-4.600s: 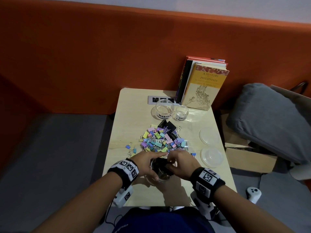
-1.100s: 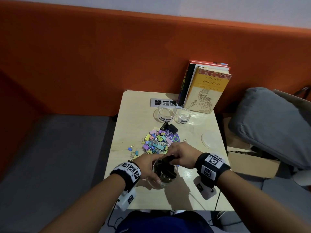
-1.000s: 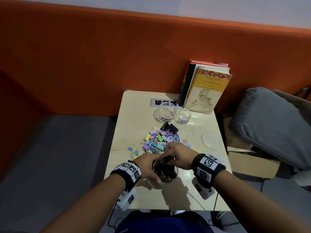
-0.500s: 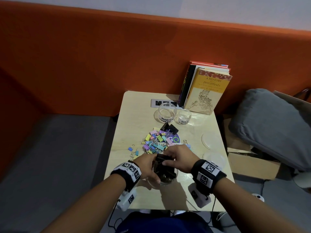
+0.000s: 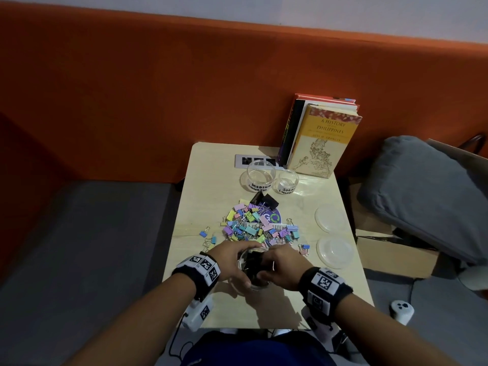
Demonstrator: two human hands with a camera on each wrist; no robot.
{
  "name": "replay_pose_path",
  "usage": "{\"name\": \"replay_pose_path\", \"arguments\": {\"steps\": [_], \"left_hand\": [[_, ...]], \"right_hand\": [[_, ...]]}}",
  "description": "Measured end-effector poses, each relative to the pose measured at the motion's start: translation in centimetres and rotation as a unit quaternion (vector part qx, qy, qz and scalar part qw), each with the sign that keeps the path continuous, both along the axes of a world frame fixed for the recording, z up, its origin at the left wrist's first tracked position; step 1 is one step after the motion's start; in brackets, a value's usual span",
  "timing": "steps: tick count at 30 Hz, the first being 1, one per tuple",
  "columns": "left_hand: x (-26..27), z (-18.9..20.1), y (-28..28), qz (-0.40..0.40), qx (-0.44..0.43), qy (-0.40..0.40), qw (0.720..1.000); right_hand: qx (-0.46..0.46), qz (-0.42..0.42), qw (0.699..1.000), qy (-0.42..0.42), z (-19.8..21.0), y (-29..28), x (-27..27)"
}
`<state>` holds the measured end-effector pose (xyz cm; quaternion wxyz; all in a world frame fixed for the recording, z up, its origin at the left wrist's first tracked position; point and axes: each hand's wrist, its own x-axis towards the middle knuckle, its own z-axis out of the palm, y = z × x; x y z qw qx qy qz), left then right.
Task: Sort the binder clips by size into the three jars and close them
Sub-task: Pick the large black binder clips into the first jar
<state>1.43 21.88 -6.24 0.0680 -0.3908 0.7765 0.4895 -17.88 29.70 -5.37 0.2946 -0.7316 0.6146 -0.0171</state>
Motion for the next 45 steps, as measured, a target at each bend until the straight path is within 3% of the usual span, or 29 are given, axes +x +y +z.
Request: {"name": "replay_pose_path", "arguments": {"steps": [7, 19, 27, 32, 42, 45], "left_hand": [[-0.1, 0.2, -0.1, -0.008, -0.001, -0.003, 1.000], [0.0, 0.1, 0.1, 0.004, 0.000, 0.003, 1.000], [-0.1, 0.3, 0.1, -0.003, -0.006, -0.001, 1.000], [0.1, 0.2, -0.2, -0.011, -0.016, -0.008, 1.000], [0.4, -0.6, -0.3, -0.004, -0.007, -0.002, 1.000], [0.4, -0.7, -0.4, -0.006, -0.006, -0.003, 1.000]], "right_hand": [[-0.034, 0.016, 0.998, 0.045, -0.6, 0.7, 1.9], [-0.029, -0.017, 0.999, -0.019, 1.6, -0.4, 1.1], [-0.029, 0.060, 0.997, 0.030, 1.4, -1.1, 2.6], [-0.003, 0.077, 0.997, -0.032, 1.7, -1.2, 2.8], [0.003, 0.127, 0.992, 0.022, 0.4, -2.2, 2.7], [-0.004, 0.120, 0.993, -0.004, 0.9, -2.4, 2.1]]}}
